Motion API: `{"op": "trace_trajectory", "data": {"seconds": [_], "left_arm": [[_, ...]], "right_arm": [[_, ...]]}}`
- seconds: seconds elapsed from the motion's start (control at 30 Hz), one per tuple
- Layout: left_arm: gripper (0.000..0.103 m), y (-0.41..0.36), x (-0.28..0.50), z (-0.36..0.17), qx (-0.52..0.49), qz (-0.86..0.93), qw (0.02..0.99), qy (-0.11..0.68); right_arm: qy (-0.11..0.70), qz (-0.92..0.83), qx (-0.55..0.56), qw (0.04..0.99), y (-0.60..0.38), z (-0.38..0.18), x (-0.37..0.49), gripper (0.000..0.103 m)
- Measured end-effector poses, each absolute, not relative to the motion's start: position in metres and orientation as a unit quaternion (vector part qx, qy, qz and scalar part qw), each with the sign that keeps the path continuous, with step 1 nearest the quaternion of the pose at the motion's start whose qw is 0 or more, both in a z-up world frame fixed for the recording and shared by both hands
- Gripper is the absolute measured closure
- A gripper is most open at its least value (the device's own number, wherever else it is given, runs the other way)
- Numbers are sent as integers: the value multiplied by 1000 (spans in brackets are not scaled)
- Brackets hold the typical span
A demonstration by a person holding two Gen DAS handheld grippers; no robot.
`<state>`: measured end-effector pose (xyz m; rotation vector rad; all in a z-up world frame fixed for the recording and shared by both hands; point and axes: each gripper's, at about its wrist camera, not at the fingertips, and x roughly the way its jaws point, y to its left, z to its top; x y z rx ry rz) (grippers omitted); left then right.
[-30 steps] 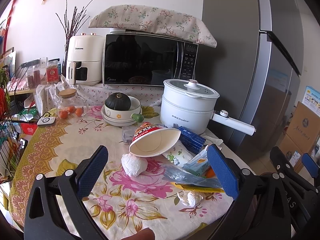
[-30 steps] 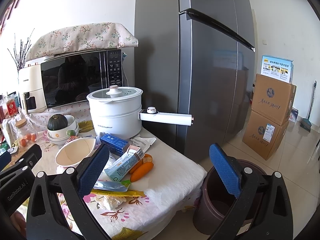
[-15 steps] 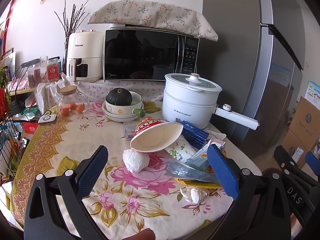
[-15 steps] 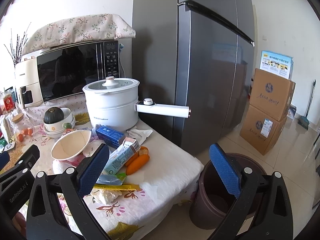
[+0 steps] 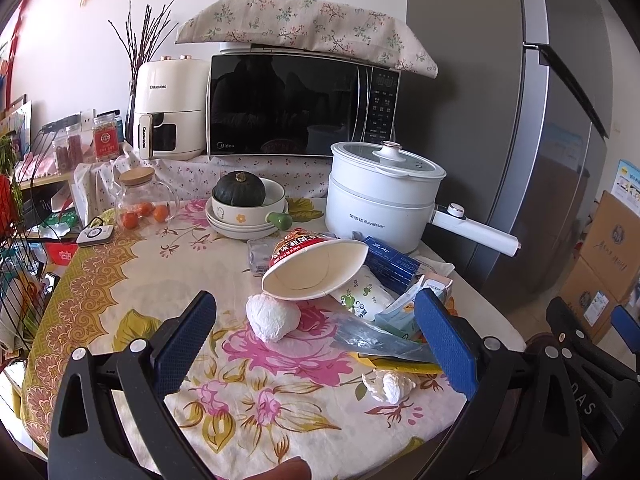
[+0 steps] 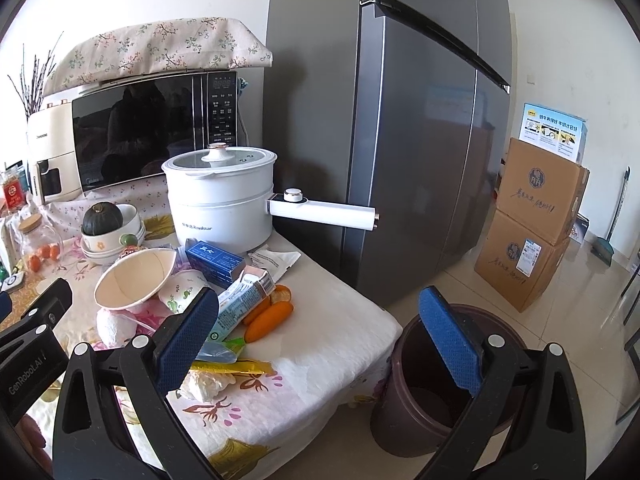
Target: Collect trash
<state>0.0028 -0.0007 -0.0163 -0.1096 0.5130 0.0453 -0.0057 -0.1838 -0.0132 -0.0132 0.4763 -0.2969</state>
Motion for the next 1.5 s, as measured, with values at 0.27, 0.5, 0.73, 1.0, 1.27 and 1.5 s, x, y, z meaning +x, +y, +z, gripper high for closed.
{"op": "trace_trajectory", "data": {"seconds": [0.27,0.5,0.73,1.0,1.27,1.5], "left_arm": [[6,-1,3,-17,-54,22,965,254],[6,-1,3,-17,-54,23,965,254],[6,0,3,-19,-55,22,965,257],[6,1,2,-21,-55,22,964,257],[6,1,2,-21,-55,22,964,259],[6,2,3,-21,-56,25,963,263]], "right_arm": [[235,-146,-6,961,-184,-13,-6,7],[235,-146,-7,961,-183,-14,-6,7],[237,-146,-8,960,-183,-15,-5,7],[237,-146,-8,960,-182,-15,-5,7],[238,-146,-9,960,-182,-16,-5,7],[240,-146,-10,960,-182,-18,-5,7]]}}
